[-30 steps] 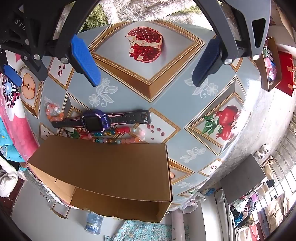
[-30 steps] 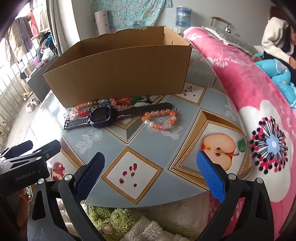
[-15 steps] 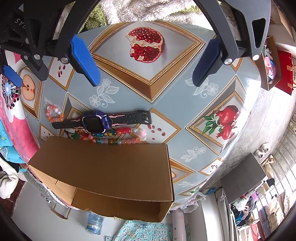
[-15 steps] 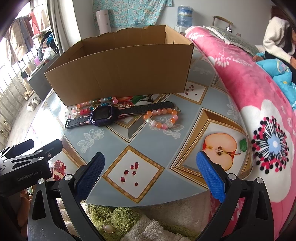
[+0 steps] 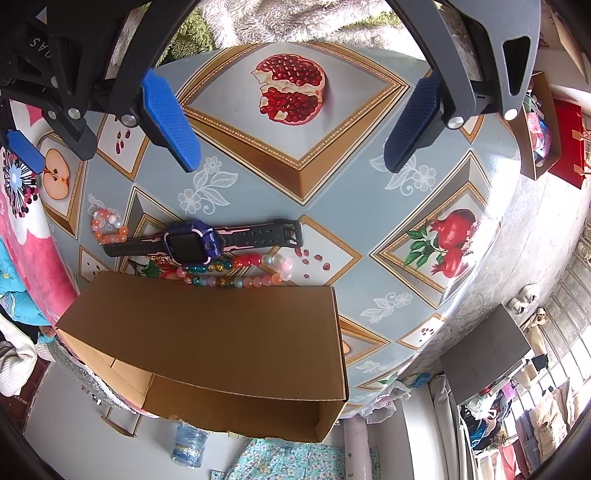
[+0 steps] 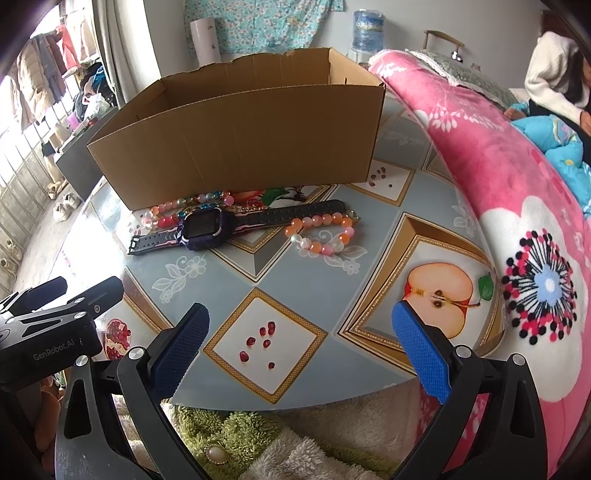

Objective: Organize jewelry

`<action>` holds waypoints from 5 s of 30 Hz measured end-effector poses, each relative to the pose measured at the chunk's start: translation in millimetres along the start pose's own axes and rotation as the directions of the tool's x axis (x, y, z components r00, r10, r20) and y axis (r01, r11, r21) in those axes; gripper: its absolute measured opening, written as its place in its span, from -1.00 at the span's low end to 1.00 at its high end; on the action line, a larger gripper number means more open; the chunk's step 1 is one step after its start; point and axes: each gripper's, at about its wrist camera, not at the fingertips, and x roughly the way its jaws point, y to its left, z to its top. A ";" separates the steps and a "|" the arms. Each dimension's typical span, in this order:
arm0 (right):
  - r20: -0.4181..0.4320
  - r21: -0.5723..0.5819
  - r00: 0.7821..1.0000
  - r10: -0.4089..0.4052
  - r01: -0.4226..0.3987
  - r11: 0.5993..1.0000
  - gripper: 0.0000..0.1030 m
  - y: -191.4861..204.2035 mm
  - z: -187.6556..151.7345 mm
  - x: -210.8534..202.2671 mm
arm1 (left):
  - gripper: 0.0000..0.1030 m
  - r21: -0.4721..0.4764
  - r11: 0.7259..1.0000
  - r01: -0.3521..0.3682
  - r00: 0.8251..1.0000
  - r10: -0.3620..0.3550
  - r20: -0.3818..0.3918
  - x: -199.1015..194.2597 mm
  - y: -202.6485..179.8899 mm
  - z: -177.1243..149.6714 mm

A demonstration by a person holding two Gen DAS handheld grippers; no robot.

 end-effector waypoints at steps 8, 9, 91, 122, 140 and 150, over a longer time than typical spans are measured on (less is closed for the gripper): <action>0.000 0.001 1.000 0.001 -0.001 1.000 0.85 -0.5 -1.3 0.1 | 0.89 -0.001 1.000 -0.001 1.000 0.001 0.001 0.0 -0.1 0.0; 0.000 0.001 1.000 0.001 -0.001 1.000 0.85 -0.4 -0.9 0.2 | 0.89 0.000 1.000 -0.001 1.000 0.001 0.001 0.0 -0.1 0.1; -0.026 -0.071 0.989 0.146 -0.147 0.987 0.85 7.4 10.5 35.9 | 0.71 0.022 0.979 0.200 0.978 -0.201 0.051 42.0 52.8 26.9; -0.071 -0.117 0.933 0.352 -0.358 0.926 -0.17 49.8 57.2 81.8 | -0.23 -0.170 0.755 0.634 0.766 -0.643 0.001 76.4 60.4 37.1; -0.071 -0.130 0.935 0.347 -0.354 0.926 -0.17 48.7 50.5 78.0 | -0.86 -0.066 0.880 0.471 0.882 -0.471 0.013 76.6 33.7 45.5; -0.139 -0.146 0.901 0.412 -0.430 0.891 -0.17 64.0 31.1 65.9 | -0.87 0.070 0.956 0.284 0.959 -0.282 -0.032 64.6 41.1 34.2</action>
